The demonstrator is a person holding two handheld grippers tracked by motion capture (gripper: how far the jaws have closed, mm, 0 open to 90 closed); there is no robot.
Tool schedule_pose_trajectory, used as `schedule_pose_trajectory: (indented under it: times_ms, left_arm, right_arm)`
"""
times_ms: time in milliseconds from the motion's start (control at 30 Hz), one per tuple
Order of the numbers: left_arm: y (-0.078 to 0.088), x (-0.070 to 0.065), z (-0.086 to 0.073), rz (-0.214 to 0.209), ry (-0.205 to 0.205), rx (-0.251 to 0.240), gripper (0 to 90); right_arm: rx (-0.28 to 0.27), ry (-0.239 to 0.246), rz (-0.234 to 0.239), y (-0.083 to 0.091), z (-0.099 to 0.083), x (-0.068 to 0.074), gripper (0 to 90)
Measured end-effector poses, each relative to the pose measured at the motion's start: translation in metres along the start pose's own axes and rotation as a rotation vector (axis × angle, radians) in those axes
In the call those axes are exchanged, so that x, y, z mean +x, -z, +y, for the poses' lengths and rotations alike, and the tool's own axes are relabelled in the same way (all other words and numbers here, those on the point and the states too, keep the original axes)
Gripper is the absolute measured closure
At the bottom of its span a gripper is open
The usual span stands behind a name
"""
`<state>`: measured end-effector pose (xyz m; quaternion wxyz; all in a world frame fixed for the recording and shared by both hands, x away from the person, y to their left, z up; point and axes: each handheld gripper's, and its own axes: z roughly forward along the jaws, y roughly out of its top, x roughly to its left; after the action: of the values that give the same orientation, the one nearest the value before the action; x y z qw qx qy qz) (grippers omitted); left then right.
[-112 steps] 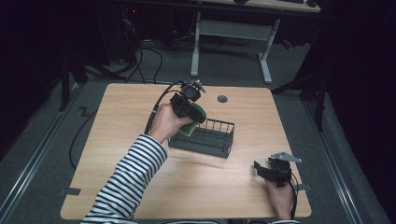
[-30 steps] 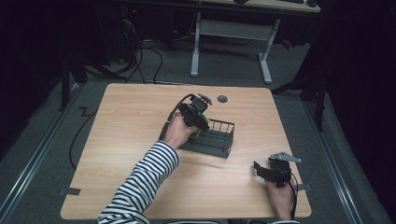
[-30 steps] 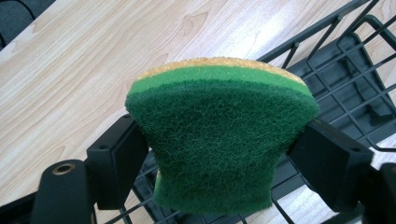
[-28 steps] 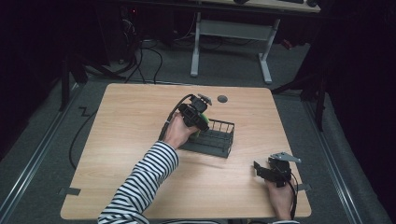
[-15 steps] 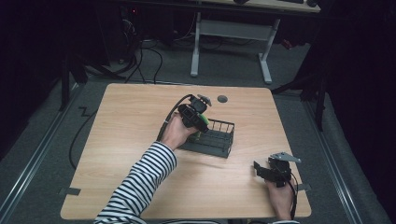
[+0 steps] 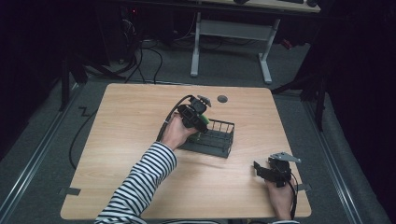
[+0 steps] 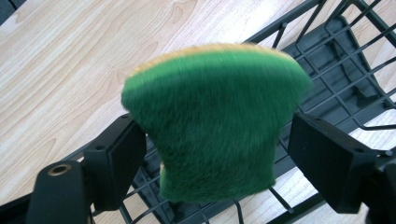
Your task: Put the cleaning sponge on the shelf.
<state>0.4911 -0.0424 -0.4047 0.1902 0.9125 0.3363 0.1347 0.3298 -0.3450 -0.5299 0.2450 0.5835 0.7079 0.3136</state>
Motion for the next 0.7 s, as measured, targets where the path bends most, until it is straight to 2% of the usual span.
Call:
schedule_pose_trajectory:
  times_ms: [233,367,500,700]
  left_arm:
    - [0.001,0.000,-0.001,-0.002,0.001,-0.003,16.5]
    - [0.006,0.001,-0.003,-0.003,-0.001,-0.021,15.2]
    - [0.014,0.003,-0.007,-0.005,0.007,-0.050,15.0]
    - [0.030,0.011,-0.022,-0.008,0.028,-0.113,15.2]
  right_arm:
    - [-0.001,0.000,0.002,0.000,0.000,0.000,31.0]
    - [0.000,-0.002,0.002,0.000,0.000,0.000,30.9]
    - [0.000,0.000,0.002,0.000,0.000,0.000,31.0]
    - [0.000,0.000,-0.001,0.000,0.000,0.000,31.0]
